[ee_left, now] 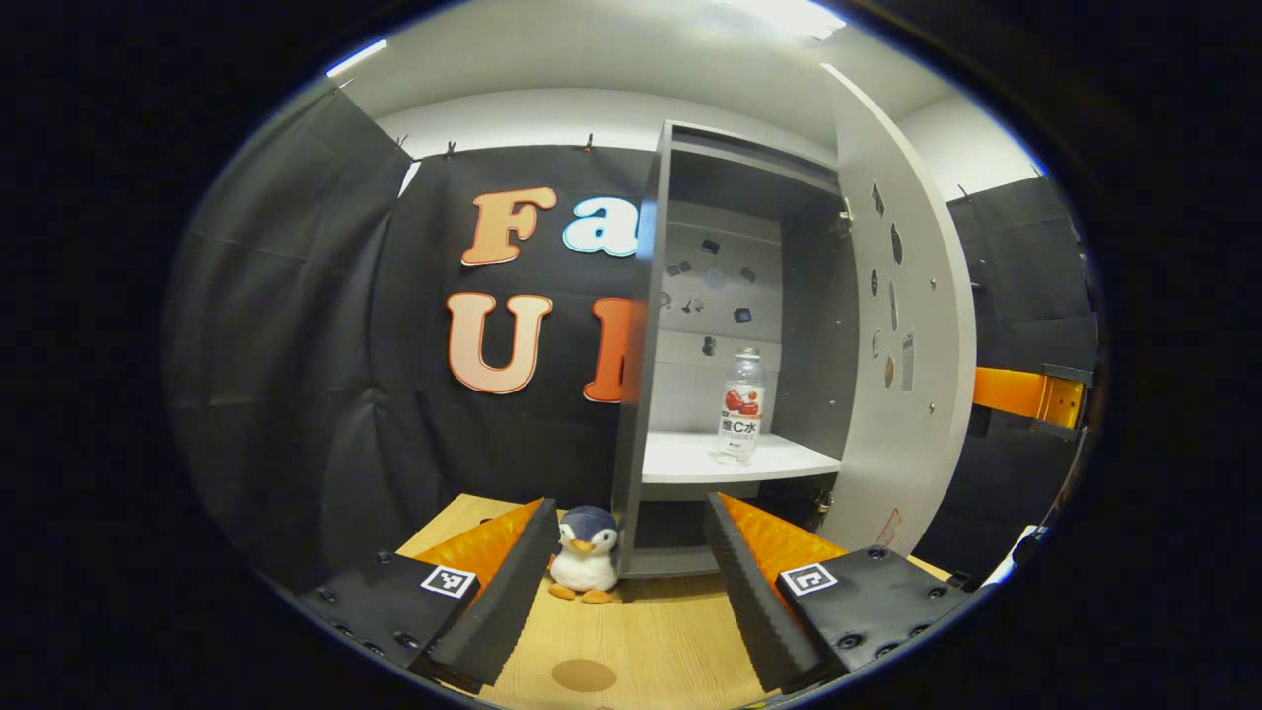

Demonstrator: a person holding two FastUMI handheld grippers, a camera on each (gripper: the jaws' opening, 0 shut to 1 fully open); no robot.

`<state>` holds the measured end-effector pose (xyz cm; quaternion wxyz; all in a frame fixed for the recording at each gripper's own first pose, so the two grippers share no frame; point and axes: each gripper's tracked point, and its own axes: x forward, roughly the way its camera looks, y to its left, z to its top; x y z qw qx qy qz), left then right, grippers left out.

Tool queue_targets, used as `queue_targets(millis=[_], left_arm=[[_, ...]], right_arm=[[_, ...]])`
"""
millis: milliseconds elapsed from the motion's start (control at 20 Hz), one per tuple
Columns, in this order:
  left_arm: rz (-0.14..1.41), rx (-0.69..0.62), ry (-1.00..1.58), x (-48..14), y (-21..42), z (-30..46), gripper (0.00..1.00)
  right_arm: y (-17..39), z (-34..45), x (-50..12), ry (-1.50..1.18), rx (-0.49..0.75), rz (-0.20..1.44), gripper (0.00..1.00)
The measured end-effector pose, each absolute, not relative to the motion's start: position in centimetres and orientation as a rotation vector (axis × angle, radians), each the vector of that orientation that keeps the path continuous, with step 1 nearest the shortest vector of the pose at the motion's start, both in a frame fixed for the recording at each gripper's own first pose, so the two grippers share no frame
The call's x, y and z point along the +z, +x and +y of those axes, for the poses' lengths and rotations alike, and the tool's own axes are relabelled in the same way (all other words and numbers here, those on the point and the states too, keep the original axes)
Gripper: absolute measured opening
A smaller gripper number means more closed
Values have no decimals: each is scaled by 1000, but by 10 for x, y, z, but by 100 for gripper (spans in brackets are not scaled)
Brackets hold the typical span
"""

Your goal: Open the cabinet door with the right hand, grasp the bottle in the cabinet with the left hand and place it on the coaster, then close the cabinet door with the right hand.

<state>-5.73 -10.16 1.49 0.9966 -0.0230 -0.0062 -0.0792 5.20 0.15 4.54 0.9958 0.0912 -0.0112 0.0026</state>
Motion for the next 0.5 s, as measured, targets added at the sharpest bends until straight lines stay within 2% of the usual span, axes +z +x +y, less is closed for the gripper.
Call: queue_targets(millis=[50, 100, 150, 250, 300, 350, 450, 500], left_arm=[[-12, -170, -40, 14, -58, -107, 94], [-11, -181, -36, 13, -58, -114, 94], [-13, -191, -39, 13, -57, -120, 94], [-10, -214, -54, 12, -58, -133, 94], [-7, -226, -62, 11, -59, -140, 99], [-2, -237, -66, 9, -59, -148, 99], [-1, -247, -65, 9, -61, -156, 94], [-2, -248, -61, 10, -61, -158, 94]], right_arm=[[50, -5, 45, 169, -17, -24, 13], [51, -14, 44, 151, -39, -27, 12], [52, -22, 45, 136, -60, -30, 5], [50, -34, 44, 128, -85, -30, 6], [49, -39, 43, 127, -89, -31, 6], [47, -43, 43, 123, -88, -33, 6], [47, -51, 42, 120, -94, -37, 6], [48, -55, 41, 119, -105, -36, 2]])
